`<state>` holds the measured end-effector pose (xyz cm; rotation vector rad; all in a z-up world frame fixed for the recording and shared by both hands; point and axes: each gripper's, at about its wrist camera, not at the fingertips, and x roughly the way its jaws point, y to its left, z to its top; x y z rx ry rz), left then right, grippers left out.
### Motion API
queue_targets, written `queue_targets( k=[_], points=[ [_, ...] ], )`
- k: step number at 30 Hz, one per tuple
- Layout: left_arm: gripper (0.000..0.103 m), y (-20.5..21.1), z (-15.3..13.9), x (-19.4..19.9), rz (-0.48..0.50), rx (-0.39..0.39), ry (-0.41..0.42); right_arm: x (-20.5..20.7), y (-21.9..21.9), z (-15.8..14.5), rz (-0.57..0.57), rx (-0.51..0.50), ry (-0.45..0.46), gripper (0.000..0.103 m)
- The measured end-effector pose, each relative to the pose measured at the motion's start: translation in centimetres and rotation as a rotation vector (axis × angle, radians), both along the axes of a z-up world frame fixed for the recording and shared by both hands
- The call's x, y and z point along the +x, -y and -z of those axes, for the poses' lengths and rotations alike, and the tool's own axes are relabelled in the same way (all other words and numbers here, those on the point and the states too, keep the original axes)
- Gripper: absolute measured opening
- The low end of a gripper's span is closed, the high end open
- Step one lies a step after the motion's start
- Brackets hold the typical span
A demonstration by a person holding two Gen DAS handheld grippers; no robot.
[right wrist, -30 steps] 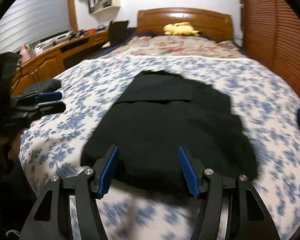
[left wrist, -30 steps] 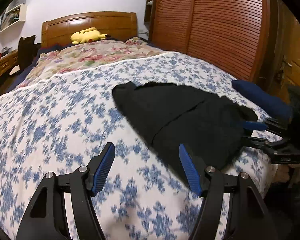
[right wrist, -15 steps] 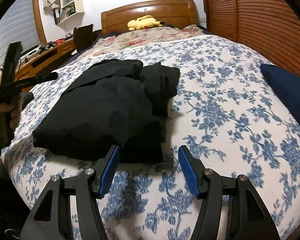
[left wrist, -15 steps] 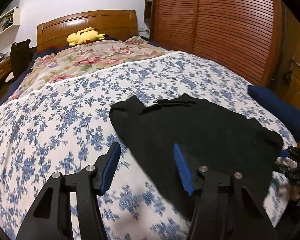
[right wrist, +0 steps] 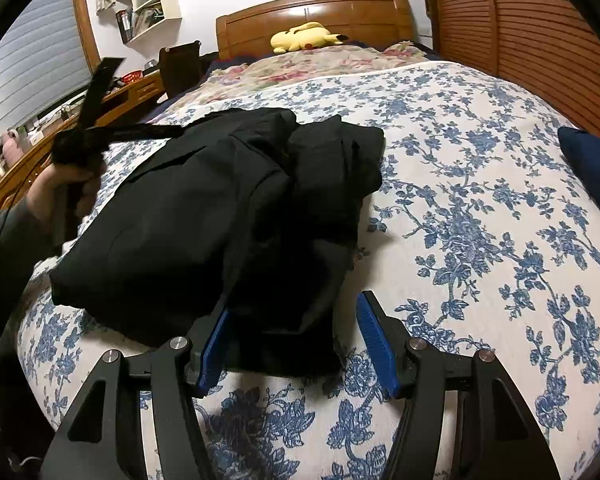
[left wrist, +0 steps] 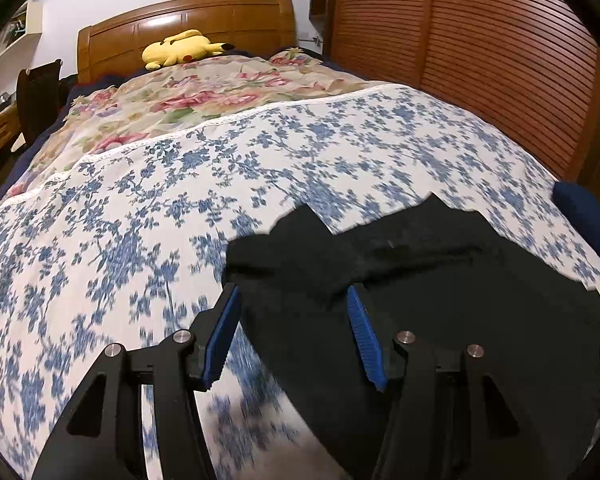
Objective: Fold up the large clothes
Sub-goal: 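Move the left tool to the coat bundle and grasp its edge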
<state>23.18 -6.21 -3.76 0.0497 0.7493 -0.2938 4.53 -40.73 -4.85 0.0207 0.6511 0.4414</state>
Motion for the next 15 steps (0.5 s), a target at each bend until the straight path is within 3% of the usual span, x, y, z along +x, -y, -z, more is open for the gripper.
queue_targets(
  k=[5,15],
  points=[
    [0.059,-0.2,0.9,2.1,0.011,-0.001,-0.042,0.5,-0.1,0.4,-0.005,0.0,-0.002,0.062],
    [0.06,-1.1,-0.3,1.4,0.015,-0.031,-0.01,0.2,-0.3,0.3,-0.002,-0.011,0.005,0.062]
  ],
)
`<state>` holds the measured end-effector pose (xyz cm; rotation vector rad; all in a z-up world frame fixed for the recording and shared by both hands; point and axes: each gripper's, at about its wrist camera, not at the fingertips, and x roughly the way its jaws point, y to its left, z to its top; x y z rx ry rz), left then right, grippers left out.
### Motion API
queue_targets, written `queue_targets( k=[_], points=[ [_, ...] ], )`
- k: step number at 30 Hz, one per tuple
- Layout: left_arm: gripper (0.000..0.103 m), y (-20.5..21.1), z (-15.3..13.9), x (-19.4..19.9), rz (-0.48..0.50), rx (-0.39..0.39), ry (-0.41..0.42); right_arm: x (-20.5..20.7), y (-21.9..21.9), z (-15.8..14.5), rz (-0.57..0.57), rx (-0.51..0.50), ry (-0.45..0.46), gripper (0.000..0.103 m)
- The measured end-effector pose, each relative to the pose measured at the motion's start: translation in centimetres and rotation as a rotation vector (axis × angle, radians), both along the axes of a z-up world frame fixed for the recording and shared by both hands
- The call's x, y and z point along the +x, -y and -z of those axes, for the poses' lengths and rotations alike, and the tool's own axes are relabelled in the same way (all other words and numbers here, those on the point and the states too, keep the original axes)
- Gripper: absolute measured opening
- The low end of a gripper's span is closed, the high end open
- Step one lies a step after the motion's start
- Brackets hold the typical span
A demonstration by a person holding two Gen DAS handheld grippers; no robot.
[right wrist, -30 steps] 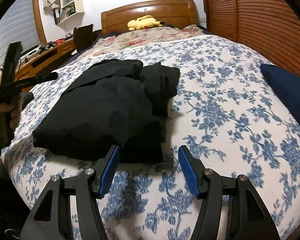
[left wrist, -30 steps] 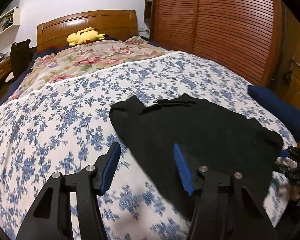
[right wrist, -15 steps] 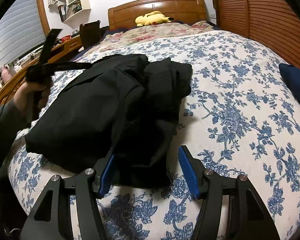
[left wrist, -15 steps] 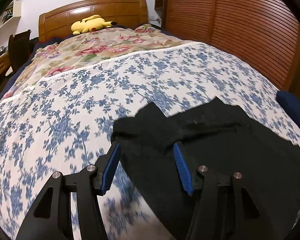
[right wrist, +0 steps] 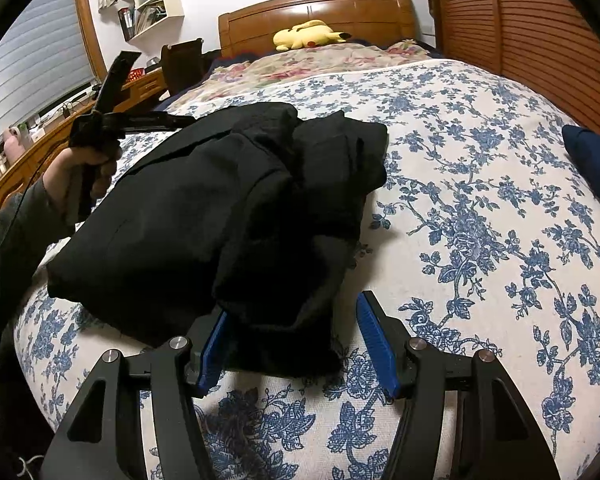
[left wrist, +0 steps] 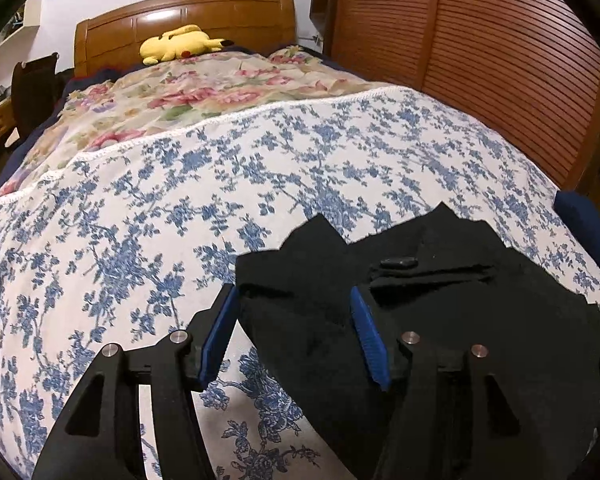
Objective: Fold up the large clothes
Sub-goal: 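Move the left tool to the coat bundle and grasp its edge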
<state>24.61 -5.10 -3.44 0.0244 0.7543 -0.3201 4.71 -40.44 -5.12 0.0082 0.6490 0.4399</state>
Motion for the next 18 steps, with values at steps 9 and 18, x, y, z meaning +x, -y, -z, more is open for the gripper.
queue_targets(
  k=[9,18],
  points=[
    [0.06,-2.1,0.5,2.1,-0.092,-0.001,-0.029,-0.1,0.0,0.0,-0.003,0.001,-0.002,0.062],
    [0.059,-2.3,3.2,3.1,-0.088,-0.055,-0.131,0.2,0.0,0.1,-0.007,0.004,-0.008,0.062]
  ],
)
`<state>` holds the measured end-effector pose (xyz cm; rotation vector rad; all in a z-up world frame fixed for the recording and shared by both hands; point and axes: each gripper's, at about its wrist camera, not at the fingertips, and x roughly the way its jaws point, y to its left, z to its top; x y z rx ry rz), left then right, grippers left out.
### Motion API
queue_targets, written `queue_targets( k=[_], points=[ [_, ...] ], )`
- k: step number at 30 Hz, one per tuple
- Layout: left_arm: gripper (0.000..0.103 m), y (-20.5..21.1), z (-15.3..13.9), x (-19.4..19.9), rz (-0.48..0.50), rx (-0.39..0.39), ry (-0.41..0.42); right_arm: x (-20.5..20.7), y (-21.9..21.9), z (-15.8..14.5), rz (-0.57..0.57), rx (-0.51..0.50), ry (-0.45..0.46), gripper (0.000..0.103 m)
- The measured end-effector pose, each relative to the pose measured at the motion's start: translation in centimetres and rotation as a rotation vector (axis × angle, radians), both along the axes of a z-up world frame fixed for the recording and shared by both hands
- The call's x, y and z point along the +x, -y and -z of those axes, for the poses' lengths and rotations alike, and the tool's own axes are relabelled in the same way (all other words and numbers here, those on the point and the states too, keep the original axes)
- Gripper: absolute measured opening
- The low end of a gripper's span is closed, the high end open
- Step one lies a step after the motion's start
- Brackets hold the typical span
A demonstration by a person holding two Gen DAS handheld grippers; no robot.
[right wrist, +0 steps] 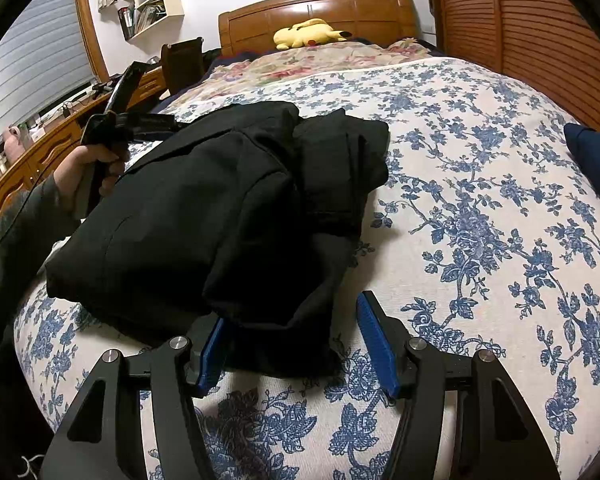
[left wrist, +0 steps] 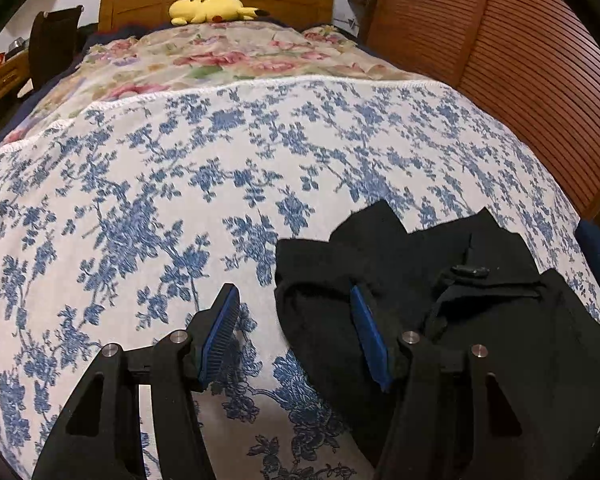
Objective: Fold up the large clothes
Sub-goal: 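Move the left tool to the coat bundle and grasp its edge, then grasp the coat with the right tool while the left tool lifts it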
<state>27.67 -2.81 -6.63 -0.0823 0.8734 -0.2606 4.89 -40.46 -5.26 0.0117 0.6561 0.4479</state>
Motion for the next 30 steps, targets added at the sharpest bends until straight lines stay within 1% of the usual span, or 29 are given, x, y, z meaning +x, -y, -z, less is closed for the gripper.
queue_targets(
  k=[2,4,5,6,7,9,10,11,12,13,16,18,20,23,25,30],
  points=[
    [0.058,0.1,0.4,0.1,0.01,-0.017,-0.016,0.0,0.0,0.0,0.0,0.0,-0.001,0.062],
    [0.053,0.1,0.7,0.2,0.019,-0.04,-0.032,0.0,-0.2,0.0,0.0,-0.001,-0.002,0.062],
    [0.048,0.1,0.7,0.2,0.025,-0.049,-0.036,0.0,-0.2,0.0,0.0,-0.001,-0.002,0.062],
    [0.04,0.3,0.7,0.2,0.037,-0.058,-0.039,0.0,-0.2,0.0,0.0,-0.002,-0.002,0.062],
    [0.037,0.5,0.6,0.1,0.043,-0.056,-0.039,0.0,-0.2,0.0,0.0,-0.001,-0.003,0.062],
    [0.022,1.0,0.3,-0.1,0.052,-0.028,-0.03,0.1,-0.3,0.1,-0.003,0.001,-0.006,0.062],
    [0.021,1.4,0.0,-0.3,0.052,-0.002,-0.021,0.1,-0.3,0.1,-0.008,0.004,-0.008,0.061],
    [0.018,1.6,-0.3,-0.6,0.054,0.021,-0.007,0.2,-0.3,0.1,-0.022,0.011,-0.013,0.055],
    [0.017,1.8,-0.6,-0.9,0.056,0.035,0.007,0.2,-0.4,0.1,-0.039,0.019,-0.019,0.051],
    [0.016,2.0,-1.1,-1.3,0.056,0.045,0.024,0.2,-0.6,0.1,-0.058,0.024,-0.024,0.04],
    [0.015,1.8,-2.7,-2.3,0.054,0.05,0.057,0.1,-1.2,0.0,-0.081,0.008,-0.02,0.031],
    [0.014,1.9,-4.0,-3.2,0.053,0.064,0.082,0.1,-1.1,0.0,-0.091,0.024,-0.021,0.026],
    [0.013,2.0,-5.4,-4.3,0.055,0.082,0.11,0.0,-0.9,-0.3,-0.098,0.042,-0.007,0.02],
    [0.013,2.2,-7.4,-6.1,0.053,0.107,0.158,-0.3,-0.4,-0.8,-0.098,0.061,0.015,0.015],
    [0.012,2.5,-8.6,-7.3,0.054,0.123,0.186,-0.7,-0.3,-0.9,-0.098,0.069,0.03,0.014],
    [0.01,2.8,-10.4,-10.8,0.05,0.113,0.221,-1.4,0.2,-1.5,-0.099,0.09,0.063,0.013]
  ],
)
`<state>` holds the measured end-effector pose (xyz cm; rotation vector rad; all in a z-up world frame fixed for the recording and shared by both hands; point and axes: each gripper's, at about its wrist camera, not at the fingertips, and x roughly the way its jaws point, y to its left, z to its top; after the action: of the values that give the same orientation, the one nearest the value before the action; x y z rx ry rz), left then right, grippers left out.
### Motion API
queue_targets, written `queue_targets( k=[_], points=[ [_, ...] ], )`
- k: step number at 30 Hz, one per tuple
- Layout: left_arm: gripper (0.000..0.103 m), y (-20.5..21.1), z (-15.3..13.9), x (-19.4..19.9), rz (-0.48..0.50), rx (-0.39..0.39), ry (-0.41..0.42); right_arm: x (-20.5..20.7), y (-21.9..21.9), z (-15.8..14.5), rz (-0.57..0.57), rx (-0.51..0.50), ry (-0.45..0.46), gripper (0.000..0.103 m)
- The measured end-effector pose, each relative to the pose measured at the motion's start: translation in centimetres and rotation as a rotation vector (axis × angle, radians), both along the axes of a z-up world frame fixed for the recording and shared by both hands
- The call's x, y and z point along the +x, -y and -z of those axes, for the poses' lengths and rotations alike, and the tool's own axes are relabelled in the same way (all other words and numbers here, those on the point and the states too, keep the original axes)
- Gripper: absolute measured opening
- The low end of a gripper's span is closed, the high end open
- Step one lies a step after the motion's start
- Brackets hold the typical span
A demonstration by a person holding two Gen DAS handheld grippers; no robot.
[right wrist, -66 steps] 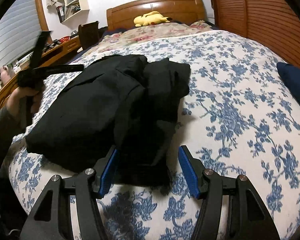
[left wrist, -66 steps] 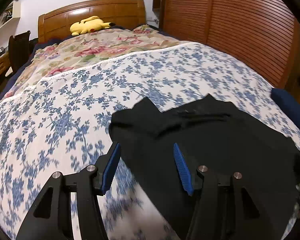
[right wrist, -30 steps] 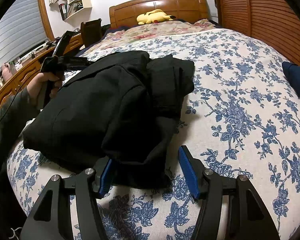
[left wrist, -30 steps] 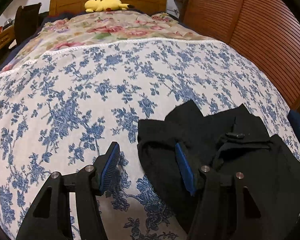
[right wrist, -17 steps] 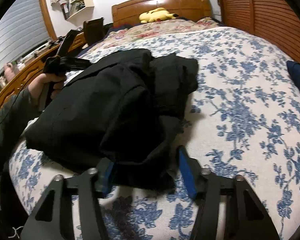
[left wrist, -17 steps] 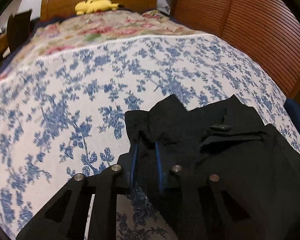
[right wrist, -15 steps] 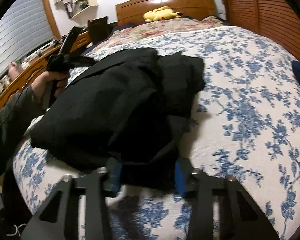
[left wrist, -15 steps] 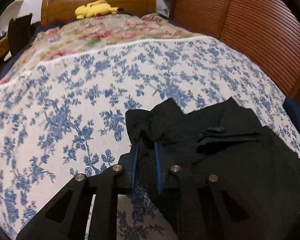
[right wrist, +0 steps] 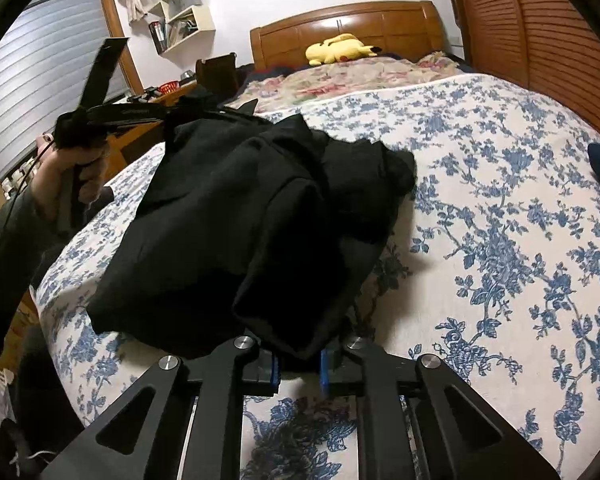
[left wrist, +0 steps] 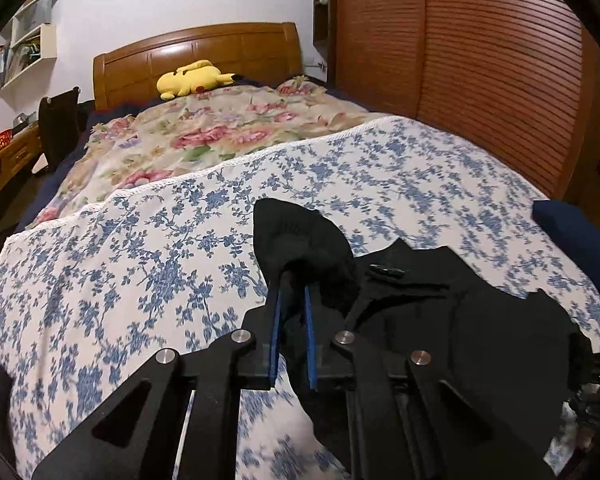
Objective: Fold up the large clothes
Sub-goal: 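Grasp the coat with the right tool while the left tool lifts it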
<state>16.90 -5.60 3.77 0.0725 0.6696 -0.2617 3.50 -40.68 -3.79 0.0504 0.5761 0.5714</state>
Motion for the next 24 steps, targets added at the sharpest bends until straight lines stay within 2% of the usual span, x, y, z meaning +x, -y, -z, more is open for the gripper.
queue_targets(
  k=[4,14,24],
  points=[
    [0.01,0.4,-1.0,-2.8,-0.002,0.011,0.031,-0.8,0.4,-0.3,0.002,0.015,0.023,0.012],
    [0.009,2.0,-2.6,-7.1,0.016,0.059,0.077,-2.6,1.9,-0.9,0.022,0.044,0.076,0.011],
    [0.008,5.6,-4.4,-9.7,0.079,0.083,0.132,-4.2,4.4,-2.5,0.084,0.062,0.136,0.01]
  ],
)
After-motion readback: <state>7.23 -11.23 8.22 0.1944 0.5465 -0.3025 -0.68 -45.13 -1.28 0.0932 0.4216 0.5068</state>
